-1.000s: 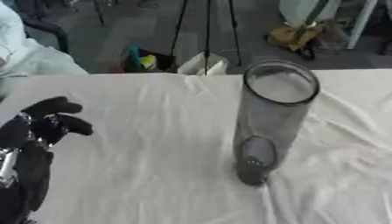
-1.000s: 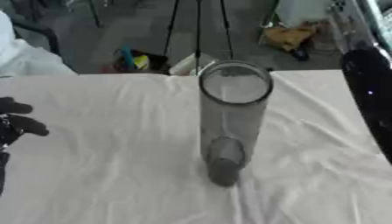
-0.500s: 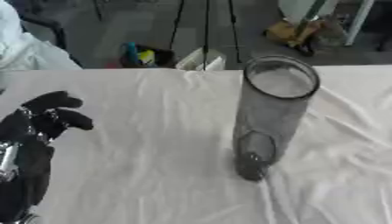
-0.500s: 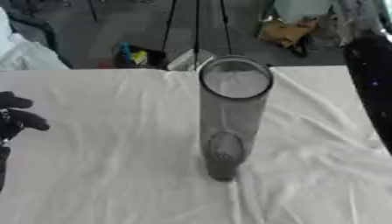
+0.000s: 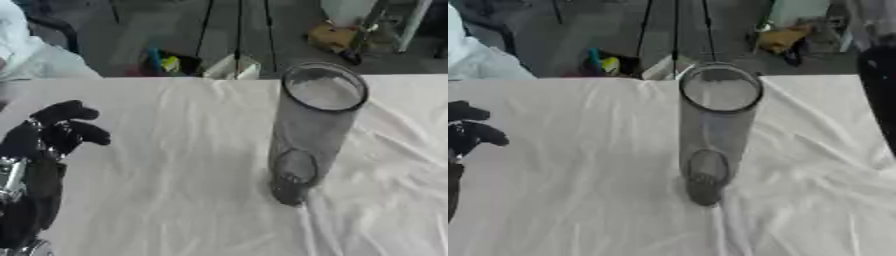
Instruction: Arrange flowers into the vase.
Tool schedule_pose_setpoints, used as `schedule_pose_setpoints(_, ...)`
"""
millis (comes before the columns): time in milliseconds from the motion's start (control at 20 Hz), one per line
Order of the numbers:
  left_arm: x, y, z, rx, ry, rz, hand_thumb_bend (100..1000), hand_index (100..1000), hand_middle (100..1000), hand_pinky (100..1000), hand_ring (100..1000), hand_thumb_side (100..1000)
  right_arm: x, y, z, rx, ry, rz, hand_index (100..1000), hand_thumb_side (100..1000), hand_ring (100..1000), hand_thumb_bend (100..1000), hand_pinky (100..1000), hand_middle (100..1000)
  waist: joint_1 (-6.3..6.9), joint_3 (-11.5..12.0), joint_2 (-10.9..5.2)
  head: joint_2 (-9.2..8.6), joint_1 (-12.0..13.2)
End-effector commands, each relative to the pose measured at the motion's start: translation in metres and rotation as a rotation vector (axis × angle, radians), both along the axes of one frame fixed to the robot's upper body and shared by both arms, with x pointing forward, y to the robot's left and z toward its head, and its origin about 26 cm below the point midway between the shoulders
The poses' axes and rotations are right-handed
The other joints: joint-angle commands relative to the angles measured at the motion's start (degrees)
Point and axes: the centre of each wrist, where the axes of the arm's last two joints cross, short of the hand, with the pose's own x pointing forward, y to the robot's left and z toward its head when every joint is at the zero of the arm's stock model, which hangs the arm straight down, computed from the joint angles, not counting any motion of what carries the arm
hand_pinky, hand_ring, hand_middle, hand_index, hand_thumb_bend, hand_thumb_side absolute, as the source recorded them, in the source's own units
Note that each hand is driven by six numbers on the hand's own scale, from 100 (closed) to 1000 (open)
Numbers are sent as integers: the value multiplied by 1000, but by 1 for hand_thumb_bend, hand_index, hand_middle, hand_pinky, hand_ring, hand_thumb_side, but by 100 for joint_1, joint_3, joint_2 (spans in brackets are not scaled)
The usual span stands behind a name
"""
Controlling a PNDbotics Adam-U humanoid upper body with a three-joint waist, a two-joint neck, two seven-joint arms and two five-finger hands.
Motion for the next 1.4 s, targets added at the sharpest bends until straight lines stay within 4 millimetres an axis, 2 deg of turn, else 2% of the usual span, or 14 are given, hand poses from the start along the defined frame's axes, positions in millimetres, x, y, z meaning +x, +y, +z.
schedule_pose_setpoints(50,-2,-1,5,11,-18,-8,109,802,659,588,589,1000,-10,-3,8,-2,-31,-1,271,606,100,100,100,100,-64,-1,-219,7,-3)
schedule_pose_setpoints(1400,-2,-6,6,8,-18,-19,109,798,660,586,590,1000,-1,7,-12,2,1,38,272,605,100,100,100,100,-55,73,-49,-78,-37)
